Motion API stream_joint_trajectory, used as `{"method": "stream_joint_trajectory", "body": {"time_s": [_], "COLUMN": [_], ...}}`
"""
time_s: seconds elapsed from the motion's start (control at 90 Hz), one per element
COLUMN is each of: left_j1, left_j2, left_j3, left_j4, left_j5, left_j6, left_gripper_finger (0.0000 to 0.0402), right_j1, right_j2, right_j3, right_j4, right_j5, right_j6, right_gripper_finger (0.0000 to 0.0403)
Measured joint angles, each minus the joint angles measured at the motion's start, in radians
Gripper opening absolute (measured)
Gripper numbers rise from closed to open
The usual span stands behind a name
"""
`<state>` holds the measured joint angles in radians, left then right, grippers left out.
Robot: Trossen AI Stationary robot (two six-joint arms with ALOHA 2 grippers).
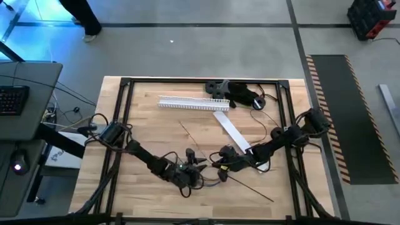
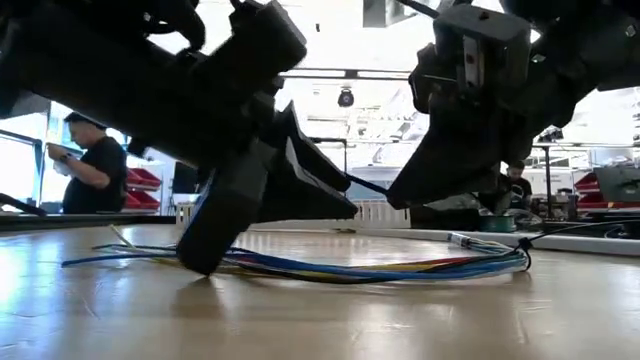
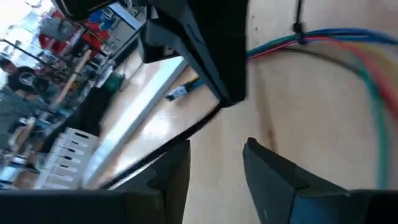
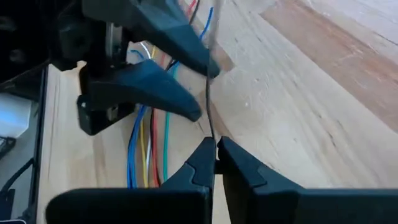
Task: Ziptie cables
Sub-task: Wrap the wire cables with the black zip tie
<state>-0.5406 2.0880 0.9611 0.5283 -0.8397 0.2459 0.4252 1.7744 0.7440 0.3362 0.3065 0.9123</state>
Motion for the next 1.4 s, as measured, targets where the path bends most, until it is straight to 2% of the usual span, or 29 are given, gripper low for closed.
{"method": "stream_joint_trajectory", "body": {"time_s": [0.2,0.278,0.367,0.544,0.622,0.789,0.911,1.078,1.4], "left_j1": [-0.018,-0.023,-0.026,0.001,0.020,0.072,0.092,0.105,0.111], "left_j2": [-0.002,-0.002,0.000,0.002,0.001,0.000,0.000,0.000,0.000], "left_j3": [0.002,0.001,-0.001,-0.001,0.000,0.000,0.000,0.000,0.001], "left_j4": [-0.144,-0.158,-0.108,0.000,0.008,0.012,0.011,-0.018,-0.052], "left_j5": [0.053,0.047,0.012,-0.012,-0.017,0.040,0.038,0.093,0.099], "left_j6": [-0.261,-0.293,-0.231,0.057,0.126,0.153,0.150,0.160,0.143], "left_gripper_finger": [0.0116,0.0113,0.0111,0.0116,0.0123,0.0142,0.0145,0.0122,0.0068], "right_j1": [-0.003,-0.012,-0.022,-0.044,-0.046,-0.046,-0.046,-0.046,-0.046], "right_j2": [0.000,0.000,0.000,0.000,0.000,-0.001,-0.001,-0.001,-0.001], "right_j3": [0.001,0.001,0.001,0.001,0.001,0.001,0.001,0.001,0.001], "right_j4": [-0.022,-0.023,-0.025,-0.018,-0.018,-0.012,-0.012,-0.012,-0.010], "right_j5": [-0.003,-0.025,-0.031,-0.076,-0.081,-0.080,-0.080,-0.079,-0.076], "right_j6": [-0.004,-0.004,-0.010,-0.027,-0.032,-0.038,-0.038,-0.031,-0.020], "right_gripper_finger": [0.0000,0.0000,0.0000,0.0000,0.0000,0.0000,0.0000,0.0000,0.0000]}}
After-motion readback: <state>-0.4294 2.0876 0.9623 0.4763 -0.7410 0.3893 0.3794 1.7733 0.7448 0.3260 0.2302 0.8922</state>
